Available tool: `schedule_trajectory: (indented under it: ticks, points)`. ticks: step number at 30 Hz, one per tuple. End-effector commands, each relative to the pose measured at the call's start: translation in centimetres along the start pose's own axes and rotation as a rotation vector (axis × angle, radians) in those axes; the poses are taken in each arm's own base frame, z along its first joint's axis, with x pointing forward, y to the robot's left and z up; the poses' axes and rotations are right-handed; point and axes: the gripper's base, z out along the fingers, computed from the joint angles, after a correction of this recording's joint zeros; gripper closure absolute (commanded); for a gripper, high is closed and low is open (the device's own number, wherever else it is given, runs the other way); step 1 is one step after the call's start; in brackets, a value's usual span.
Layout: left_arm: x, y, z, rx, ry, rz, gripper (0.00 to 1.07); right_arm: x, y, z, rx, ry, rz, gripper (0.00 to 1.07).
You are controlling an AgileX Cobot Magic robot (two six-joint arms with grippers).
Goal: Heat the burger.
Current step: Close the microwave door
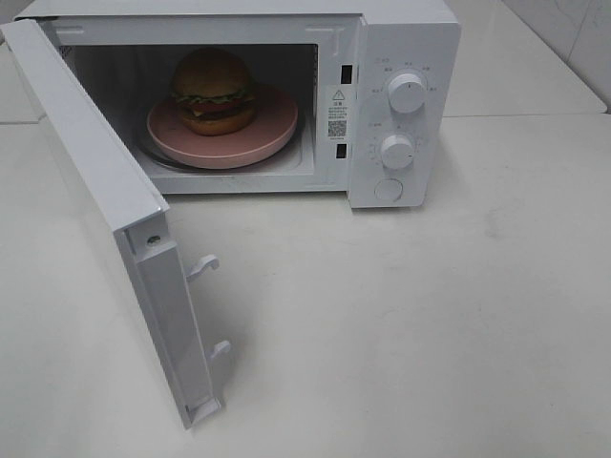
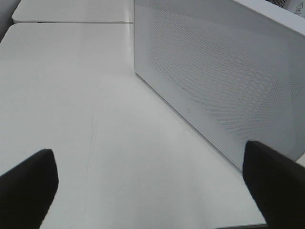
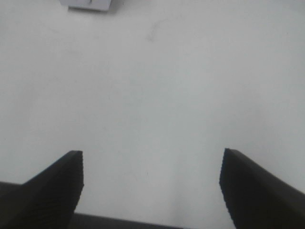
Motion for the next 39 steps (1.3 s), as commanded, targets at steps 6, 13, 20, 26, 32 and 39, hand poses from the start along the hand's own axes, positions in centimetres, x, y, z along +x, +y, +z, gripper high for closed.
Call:
schedule_trajectory:
  ticks: [6, 13, 20, 26, 32, 39]
  points:
    - [0.0, -0.1, -0.2, 0.008, -0.025, 0.0, 0.09, 1.5, -0.2, -1.6, -0.008, -0.178, 0.033, 0.32]
    - [0.0, -0.1, -0.2, 0.008, -0.025, 0.0, 0.09, 2.7, -0.1, -2.7, 0.066, -0.275, 0.099, 0.32]
    - [0.0, -0.1, -0.2, 0.007, -0.021, -0.001, 0.09, 2.7, 0.0, -2.7, 0.07, -0.272, 0.097, 0.32]
    - [0.0, -0.1, -0.2, 0.007, -0.021, -0.001, 0.09, 2.6, 0.0, -2.7, 0.07, -0.271, 0.097, 0.32]
    - [0.0, -0.1, -0.2, 0.007, -0.021, -0.001, 0.09, 2.6, 0.0, -2.7, 0.07, -0.271, 0.097, 0.32]
    - [0.0, -0.1, -0.2, 0.007, -0.021, -0.001, 0.09, 2.6, 0.0, -2.7, 0.07, -0.271, 0.097, 0.32]
